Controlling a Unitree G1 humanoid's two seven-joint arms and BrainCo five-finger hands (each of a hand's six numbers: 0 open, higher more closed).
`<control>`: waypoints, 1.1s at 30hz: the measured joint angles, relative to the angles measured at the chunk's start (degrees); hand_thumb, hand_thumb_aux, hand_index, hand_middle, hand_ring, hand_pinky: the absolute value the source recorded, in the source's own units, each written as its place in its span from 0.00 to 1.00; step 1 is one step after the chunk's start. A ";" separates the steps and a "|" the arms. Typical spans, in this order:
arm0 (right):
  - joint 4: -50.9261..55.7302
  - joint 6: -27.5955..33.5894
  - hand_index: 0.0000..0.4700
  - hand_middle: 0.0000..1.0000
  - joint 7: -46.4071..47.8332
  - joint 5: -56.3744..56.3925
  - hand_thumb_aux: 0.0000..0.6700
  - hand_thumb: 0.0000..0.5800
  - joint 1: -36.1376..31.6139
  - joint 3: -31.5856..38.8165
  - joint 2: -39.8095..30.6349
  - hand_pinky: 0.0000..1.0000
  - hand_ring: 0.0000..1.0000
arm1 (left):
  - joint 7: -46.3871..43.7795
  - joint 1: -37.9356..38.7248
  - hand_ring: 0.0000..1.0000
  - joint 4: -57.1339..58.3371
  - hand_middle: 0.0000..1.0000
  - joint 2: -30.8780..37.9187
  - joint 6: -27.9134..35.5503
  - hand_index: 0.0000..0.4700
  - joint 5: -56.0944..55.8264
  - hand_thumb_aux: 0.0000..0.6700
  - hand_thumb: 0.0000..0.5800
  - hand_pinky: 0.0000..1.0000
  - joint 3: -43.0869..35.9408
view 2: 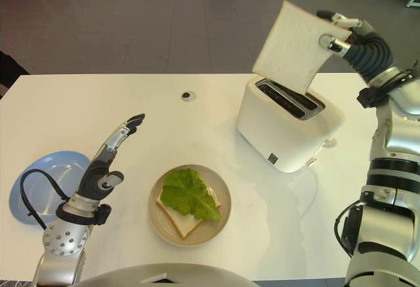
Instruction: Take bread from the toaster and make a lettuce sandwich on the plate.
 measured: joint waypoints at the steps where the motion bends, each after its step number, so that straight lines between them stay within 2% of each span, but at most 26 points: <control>1: -4.05 3.02 1.00 0.00 1.28 2.61 1.00 1.00 1.74 0.02 0.41 0.00 0.00 | 0.01 0.04 0.00 -0.04 0.00 0.04 -0.30 0.00 0.03 0.00 0.00 0.00 0.39; 5: -16.84 17.61 1.00 0.00 4.23 10.70 1.00 1.00 10.00 3.23 0.90 0.00 0.00 | -0.05 0.10 0.00 -0.77 0.00 1.38 -2.24 0.00 2.87 0.00 0.00 0.00 0.81; 10: -26.40 26.10 1.00 0.00 2.95 10.65 1.00 1.00 21.75 12.53 4.22 0.00 0.00 | -0.12 0.60 0.00 -4.87 0.00 3.12 -5.46 0.00 9.25 0.00 0.00 0.00 1.41; 16: -32.26 26.43 1.00 0.00 -3.40 2.85 1.00 1.00 30.69 21.45 8.67 0.00 0.00 | 0.02 1.55 0.00 -5.68 0.00 3.75 -6.66 0.00 12.35 0.00 0.00 0.00 2.56; 18: -32.52 24.47 1.00 0.00 -3.34 -0.24 1.00 1.00 32.49 23.16 8.58 0.00 0.00 | -0.05 1.89 0.00 -5.67 0.00 3.99 -7.59 0.00 14.06 0.00 0.00 0.00 1.81; 27: -29.33 11.54 1.00 0.00 -5.15 -15.11 1.00 1.00 32.66 30.69 10.08 0.00 0.00 | -0.57 4.84 0.00 -4.09 0.00 7.02 -11.80 0.00 23.09 0.00 0.00 0.00 0.53; 33: -29.47 8.99 1.00 0.00 -5.73 -18.34 1.00 1.00 33.55 32.62 11.10 0.00 0.00 | -0.46 6.82 0.00 -0.15 0.00 9.34 -14.87 0.00 31.99 0.00 0.00 0.00 -3.59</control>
